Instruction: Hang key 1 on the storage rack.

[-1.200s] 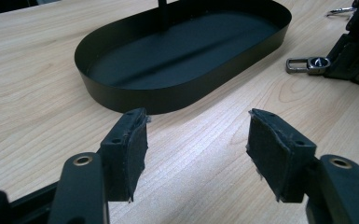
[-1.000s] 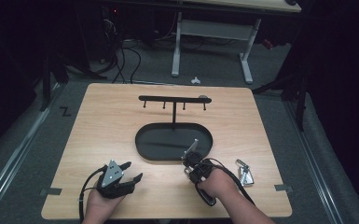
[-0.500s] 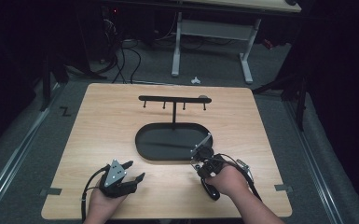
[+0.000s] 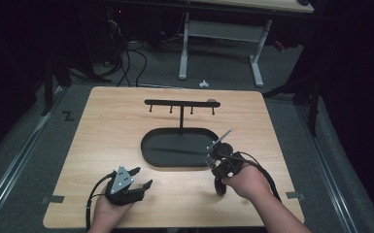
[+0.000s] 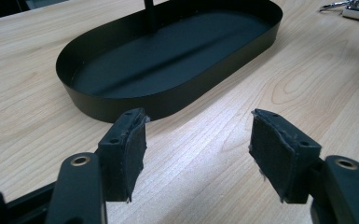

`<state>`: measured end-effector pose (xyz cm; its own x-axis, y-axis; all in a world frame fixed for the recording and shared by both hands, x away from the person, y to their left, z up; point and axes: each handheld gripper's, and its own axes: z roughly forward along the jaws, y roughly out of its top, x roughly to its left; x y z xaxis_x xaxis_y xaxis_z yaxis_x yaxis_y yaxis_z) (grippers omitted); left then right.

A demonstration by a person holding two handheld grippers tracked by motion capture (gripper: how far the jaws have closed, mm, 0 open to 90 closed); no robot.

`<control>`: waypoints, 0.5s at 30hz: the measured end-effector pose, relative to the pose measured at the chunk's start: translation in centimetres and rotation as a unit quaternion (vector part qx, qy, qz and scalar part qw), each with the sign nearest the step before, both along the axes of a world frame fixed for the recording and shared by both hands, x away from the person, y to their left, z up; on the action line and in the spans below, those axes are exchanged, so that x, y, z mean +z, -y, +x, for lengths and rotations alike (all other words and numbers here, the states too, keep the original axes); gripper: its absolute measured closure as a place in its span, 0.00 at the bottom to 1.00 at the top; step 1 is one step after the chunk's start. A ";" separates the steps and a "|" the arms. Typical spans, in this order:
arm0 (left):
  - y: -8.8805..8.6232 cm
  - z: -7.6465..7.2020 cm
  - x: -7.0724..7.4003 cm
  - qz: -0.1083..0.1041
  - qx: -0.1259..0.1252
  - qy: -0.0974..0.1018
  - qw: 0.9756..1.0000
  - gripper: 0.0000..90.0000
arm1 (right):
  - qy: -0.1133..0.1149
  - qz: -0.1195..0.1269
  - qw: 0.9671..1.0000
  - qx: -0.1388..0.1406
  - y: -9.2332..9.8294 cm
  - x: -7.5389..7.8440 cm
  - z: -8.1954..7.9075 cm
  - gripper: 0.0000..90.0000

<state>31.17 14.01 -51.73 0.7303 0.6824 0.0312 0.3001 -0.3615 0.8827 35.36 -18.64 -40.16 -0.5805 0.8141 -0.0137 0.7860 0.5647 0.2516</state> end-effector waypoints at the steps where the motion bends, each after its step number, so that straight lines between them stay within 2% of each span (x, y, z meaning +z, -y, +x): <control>1: -0.1 0.0 0.0 -0.001 0.001 0.000 1.000 0.40 | 0.001 0.001 1.000 -0.004 0.0 0.3 0.0 0.89; 6: -0.2 0.0 0.1 -0.004 0.005 0.003 1.000 0.40 | 0.010 0.008 1.000 -0.010 -0.1 1.0 0.4 0.89; 15: -0.2 0.0 0.0 0.002 0.004 0.002 1.000 0.40 | 0.020 0.005 1.000 -0.006 -0.7 1.7 0.8 0.89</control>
